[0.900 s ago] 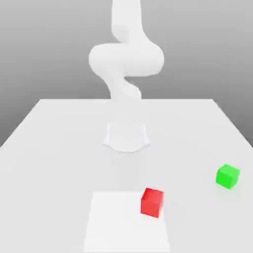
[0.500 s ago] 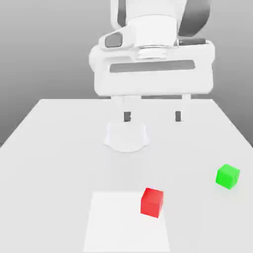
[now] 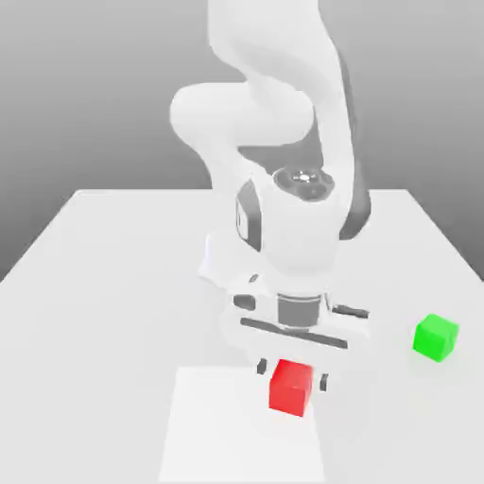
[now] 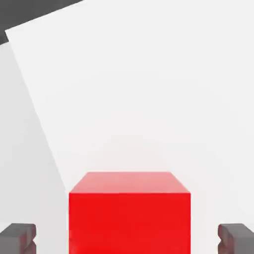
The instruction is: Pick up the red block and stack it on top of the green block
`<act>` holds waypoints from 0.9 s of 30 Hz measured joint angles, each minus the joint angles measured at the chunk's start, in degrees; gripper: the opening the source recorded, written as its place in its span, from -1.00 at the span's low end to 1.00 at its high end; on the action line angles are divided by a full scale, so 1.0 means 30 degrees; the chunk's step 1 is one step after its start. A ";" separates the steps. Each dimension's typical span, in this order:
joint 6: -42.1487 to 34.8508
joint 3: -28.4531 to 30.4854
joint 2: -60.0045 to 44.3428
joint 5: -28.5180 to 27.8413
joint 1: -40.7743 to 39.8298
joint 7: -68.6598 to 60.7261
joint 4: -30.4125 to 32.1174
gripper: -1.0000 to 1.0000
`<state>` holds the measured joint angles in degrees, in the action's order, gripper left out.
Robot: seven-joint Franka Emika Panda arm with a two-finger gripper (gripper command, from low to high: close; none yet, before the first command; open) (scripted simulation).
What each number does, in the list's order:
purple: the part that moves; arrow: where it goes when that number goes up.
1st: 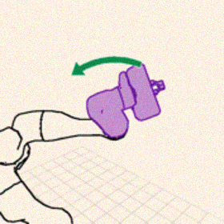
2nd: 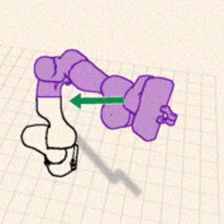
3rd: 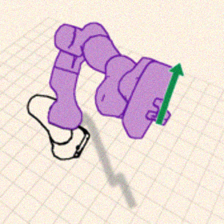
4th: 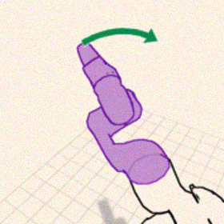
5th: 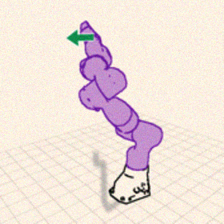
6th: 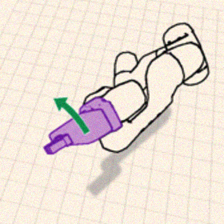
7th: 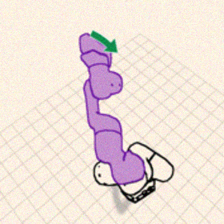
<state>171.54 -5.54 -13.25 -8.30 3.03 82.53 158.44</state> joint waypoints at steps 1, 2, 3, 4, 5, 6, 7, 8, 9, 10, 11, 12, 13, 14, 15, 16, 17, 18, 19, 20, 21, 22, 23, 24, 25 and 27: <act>0.0008 -0.0001 0.0000 -0.0008 -0.0001 0.0008 0.0000 -1.00; 0.0016 -0.0002 -0.0001 -0.0016 -0.0002 0.0017 0.0000 -1.00; 0.0028 -0.0004 -0.0001 -0.0028 -0.0004 0.0028 0.0000 -1.00; 0.0040 -0.0006 -0.0001 -0.0040 -0.0005 0.0041 0.0000 -1.00; 0.0240 0.0143 -0.0245 -0.0168 0.0111 0.0131 -0.0037 -1.00; 0.0049 0.0020 -0.0023 -0.0068 0.0015 0.0061 -0.0001 -1.00; -0.0339 -0.0197 0.0435 0.0222 -0.0129 -0.0150 0.0072 -1.00; -0.0819 -0.0529 0.1009 0.0564 -0.0377 -0.0406 0.0162 -1.00; -0.1347 -0.0844 0.1644 0.0979 -0.0589 -0.0710 0.0261 -1.00; -0.1909 -0.1013 0.2314 0.1470 -0.0642 -0.1067 0.0363 -1.00; -0.2484 -0.1091 0.3000 0.1931 -0.0596 -0.1400 0.0464 -1.00; -0.3067 -0.1183 0.3692 0.2330 -0.0553 -0.1682 0.0565 -1.00; -0.3530 -0.1464 0.4178 0.2632 -0.0356 -0.2115 0.0579 -1.00; -0.3895 -0.1827 0.4484 0.2852 -0.0114 -0.2669 0.0515 -1.00; -0.4180 -0.2392 0.4691 0.3035 0.0110 -0.3275 0.0423 -1.00; -0.4399 -0.2982 0.4846 0.3188 0.0894 -0.3828 0.0345 -1.00; -0.4625 -0.3533 0.4984 0.3334 0.2149 -0.4422 0.0245 -1.00; -0.4896 -0.4044 0.5116 0.3464 0.3343 -0.5095 0.0100 -1.00; -0.5179 -0.4552 0.5247 0.3580 0.4373 -0.5828 -0.0066 -1.00; -0.5463 -0.4978 0.5372 0.3694 0.5333 -0.6549 -0.0229 -1.00; -0.5721 -0.5372 0.5492 0.3809 0.6230 -0.7253 -0.0378 -1.00; -0.5972 -0.5767 0.5608 0.3912 0.7091 -0.7931 -0.0522 -1.00; -0.6224 -0.6173 0.5724 0.4010 0.7925 -0.8599 -0.0665 -1.00; -0.6187 -0.6399 0.5573 0.3856 0.8397 -0.8885 -0.0771 -1.00; -0.5862 -0.6479 0.5150 0.3438 0.8400 -0.8789 -0.0841 -1.00; -0.4855 -0.6204 0.3950 0.2128 0.8626 -0.7993 -0.0936 -1.00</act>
<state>156.98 -24.15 -1.40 -1.91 28.91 58.55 155.63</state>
